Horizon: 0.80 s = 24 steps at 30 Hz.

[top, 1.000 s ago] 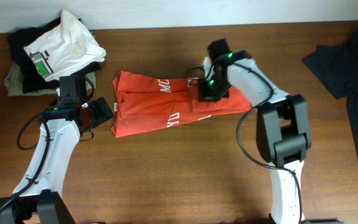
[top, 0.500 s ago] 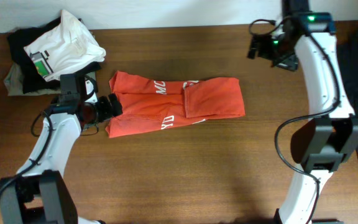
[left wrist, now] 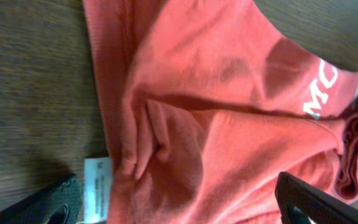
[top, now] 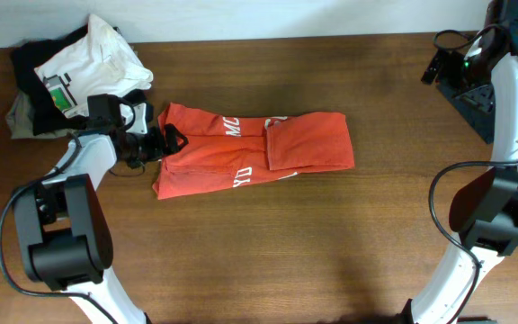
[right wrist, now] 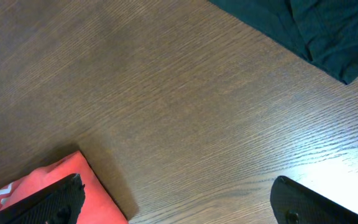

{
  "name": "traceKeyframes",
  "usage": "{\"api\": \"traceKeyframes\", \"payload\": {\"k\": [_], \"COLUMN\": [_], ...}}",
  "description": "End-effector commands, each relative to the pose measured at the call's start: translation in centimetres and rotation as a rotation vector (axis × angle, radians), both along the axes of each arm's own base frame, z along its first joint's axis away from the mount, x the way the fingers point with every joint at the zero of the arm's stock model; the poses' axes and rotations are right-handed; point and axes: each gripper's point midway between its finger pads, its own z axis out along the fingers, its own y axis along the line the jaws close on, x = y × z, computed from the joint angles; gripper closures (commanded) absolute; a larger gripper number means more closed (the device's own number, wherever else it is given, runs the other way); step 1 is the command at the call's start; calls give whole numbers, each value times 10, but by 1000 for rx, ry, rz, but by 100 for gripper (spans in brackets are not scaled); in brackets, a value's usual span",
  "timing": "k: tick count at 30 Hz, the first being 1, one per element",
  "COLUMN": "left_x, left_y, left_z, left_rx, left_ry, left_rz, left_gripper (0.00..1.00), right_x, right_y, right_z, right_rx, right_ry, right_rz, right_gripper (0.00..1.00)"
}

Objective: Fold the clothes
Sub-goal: 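Release and raise the right gripper away from the shirt, then fold the left end of the shirt rightward with the left gripper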

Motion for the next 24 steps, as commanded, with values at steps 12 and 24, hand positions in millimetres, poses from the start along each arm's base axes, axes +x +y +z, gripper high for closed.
{"api": "traceKeyframes", "payload": {"k": [12, 24], "left_x": [-39, -15], "left_y": [22, 27], "left_z": [-60, 140], "left_rx": [163, 271], "left_ry": [293, 240], "left_rz": [15, 12], "left_gripper": [100, 100], "right_x": [0, 0], "right_y": [-3, -3], "right_z": [0, 0], "right_rx": [-14, -14], "right_ry": [3, 3], "right_rz": [3, 3], "right_gripper": [2, 1]}}
